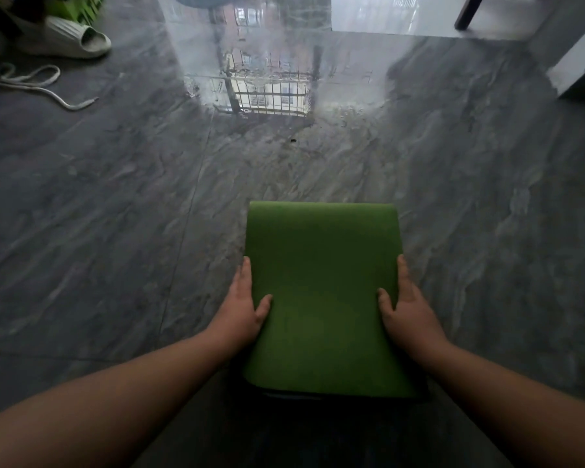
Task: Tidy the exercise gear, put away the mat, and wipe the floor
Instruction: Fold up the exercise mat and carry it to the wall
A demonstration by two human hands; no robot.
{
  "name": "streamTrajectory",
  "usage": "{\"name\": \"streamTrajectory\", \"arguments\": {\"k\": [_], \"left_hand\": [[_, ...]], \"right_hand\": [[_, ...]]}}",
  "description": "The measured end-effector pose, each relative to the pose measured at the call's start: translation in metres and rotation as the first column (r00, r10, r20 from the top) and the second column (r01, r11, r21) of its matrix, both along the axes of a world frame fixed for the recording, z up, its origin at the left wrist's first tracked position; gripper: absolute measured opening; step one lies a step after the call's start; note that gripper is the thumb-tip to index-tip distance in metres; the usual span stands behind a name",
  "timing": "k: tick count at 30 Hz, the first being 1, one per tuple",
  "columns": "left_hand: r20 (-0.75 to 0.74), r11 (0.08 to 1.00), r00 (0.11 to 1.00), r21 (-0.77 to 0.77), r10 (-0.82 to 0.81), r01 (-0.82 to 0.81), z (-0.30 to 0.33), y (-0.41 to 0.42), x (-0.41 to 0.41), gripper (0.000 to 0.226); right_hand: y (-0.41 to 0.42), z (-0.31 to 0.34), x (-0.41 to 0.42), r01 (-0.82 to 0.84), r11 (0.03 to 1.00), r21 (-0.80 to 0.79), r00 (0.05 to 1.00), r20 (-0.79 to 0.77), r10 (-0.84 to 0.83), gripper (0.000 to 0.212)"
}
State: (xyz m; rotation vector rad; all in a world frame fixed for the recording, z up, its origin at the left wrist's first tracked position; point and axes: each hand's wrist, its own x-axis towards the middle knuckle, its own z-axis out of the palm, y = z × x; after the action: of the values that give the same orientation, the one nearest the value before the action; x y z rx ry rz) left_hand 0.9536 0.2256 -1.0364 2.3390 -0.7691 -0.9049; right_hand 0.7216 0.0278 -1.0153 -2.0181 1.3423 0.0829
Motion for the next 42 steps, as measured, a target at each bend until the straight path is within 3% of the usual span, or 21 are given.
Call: {"name": "streamTrajectory", "arguments": {"k": [5,8,17,23,28,34,42], "left_hand": [[-0.051,0.982,0.982,0.039,0.184,-0.182,0.01,0.008,-0.016,0.086],[-0.068,0.982,0.98,0.033,0.188,-0.187,0.012,0.006,-0.009,0.069],[-0.09,0.967,0.972,0.157,0.219,-0.203,0.006,0.0,-0.01,0.08],[-0.218,0.961,0.936,0.079,0.276,-0.265,0.006,0.003,-0.006,0.087],[-0.202,0.955,0.934,0.021,0.294,-0.296,0.019,0.005,-0.021,0.072],[-0.194,0.96,0.943,-0.027,0.27,-0.28,0.109,0.024,-0.039,0.072],[-0.173,0.959,0.948,-0.053,0.266,-0.279,0.31,0.043,-0.06,0.064]], "right_hand": [[0.011,0.004,-0.006,0.073,0.997,0.012,0.997,0.018,-0.074,0.075],[0.005,0.003,-0.004,0.102,0.993,0.056,0.995,0.001,-0.102,0.073],[-0.008,0.002,-0.005,0.16,0.969,0.189,0.981,0.076,-0.177,0.069],[-0.024,-0.003,-0.004,0.128,0.948,0.292,0.976,0.13,-0.172,0.065],[-0.012,0.01,-0.008,0.128,0.961,0.247,0.971,0.165,-0.172,0.067],[0.022,0.088,-0.037,0.218,0.949,0.228,0.922,0.272,-0.277,0.065],[0.06,0.271,-0.065,0.211,0.948,0.238,0.93,0.249,-0.269,0.062]]}}
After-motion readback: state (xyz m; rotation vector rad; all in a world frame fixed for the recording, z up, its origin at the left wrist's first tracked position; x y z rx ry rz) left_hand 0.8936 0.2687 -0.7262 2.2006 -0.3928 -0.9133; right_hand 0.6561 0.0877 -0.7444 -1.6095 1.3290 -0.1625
